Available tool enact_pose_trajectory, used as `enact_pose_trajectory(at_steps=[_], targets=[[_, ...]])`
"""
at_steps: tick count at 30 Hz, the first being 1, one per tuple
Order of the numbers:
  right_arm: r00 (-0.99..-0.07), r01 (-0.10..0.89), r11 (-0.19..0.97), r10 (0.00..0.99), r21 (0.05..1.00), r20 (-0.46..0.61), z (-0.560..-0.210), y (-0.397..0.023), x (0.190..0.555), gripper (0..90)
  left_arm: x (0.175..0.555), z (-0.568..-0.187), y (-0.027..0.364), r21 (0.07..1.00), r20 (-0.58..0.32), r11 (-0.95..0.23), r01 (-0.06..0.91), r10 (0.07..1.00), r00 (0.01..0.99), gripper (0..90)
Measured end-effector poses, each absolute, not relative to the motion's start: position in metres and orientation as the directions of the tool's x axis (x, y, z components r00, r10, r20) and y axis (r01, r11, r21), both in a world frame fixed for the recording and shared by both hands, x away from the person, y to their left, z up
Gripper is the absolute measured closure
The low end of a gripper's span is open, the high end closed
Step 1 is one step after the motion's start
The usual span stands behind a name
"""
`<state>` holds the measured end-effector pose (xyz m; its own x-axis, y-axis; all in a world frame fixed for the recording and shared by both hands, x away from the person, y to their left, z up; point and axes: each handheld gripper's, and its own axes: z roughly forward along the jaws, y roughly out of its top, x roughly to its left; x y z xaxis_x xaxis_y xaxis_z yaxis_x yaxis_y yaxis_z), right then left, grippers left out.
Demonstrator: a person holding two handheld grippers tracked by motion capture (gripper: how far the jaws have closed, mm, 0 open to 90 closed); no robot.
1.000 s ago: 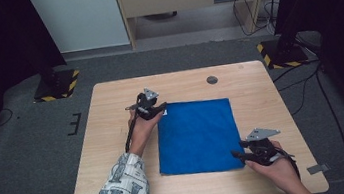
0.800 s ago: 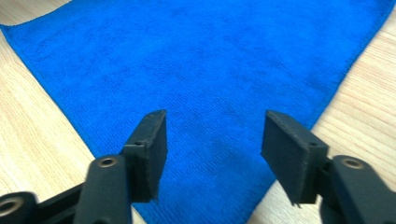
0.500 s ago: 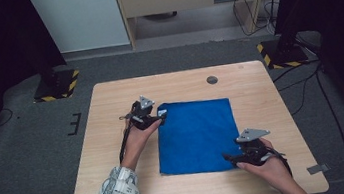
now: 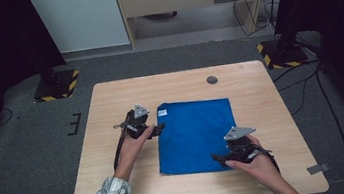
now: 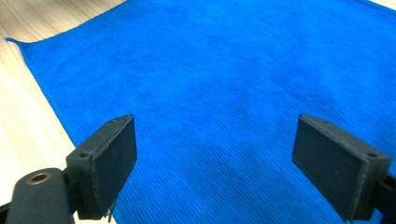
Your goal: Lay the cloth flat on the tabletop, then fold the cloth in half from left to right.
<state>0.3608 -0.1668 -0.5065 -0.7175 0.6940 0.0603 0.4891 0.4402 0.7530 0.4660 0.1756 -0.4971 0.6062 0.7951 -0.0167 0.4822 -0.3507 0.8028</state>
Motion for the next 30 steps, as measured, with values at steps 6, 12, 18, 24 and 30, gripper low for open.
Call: enact_pose_trajectory(at_steps=[6, 12, 18, 24, 30], targets=[[-0.742, 0.478, 0.479, 0.669, 0.736, 0.047, -0.51, -0.152, 0.364, 11.7, 0.461, -0.505, 0.18, 0.789, -0.018, -0.365, 0.495, 0.79, 0.612, 10.8], [-0.76, 0.465, 0.486, 0.648, 0.74, 0.051, -0.507, -0.127, 0.364, 17.3, 0.457, -0.503, 0.192, 0.783, -0.023, -0.353, 0.512, 0.807, 0.591, 10.3], [-0.786, 0.445, 0.496, 0.616, 0.746, 0.059, -0.503, -0.092, 0.363, 22.1, 0.45, -0.498, 0.211, 0.802, -0.04, -0.316, 0.508, 0.819, 0.572, 10.4], [-0.799, 0.432, 0.509, 0.599, 0.745, 0.054, -0.503, -0.063, 0.362, 32.2, 0.443, -0.5, 0.224, 0.803, -0.036, -0.315, 0.506, 0.822, 0.569, 10.3], [-0.824, 0.402, 0.532, 0.565, 0.745, 0.04, -0.504, -0.04, 0.355, 44.4, 0.442, -0.504, 0.233, 0.804, -0.039, -0.298, 0.514, 0.837, 0.546, 10.3]])
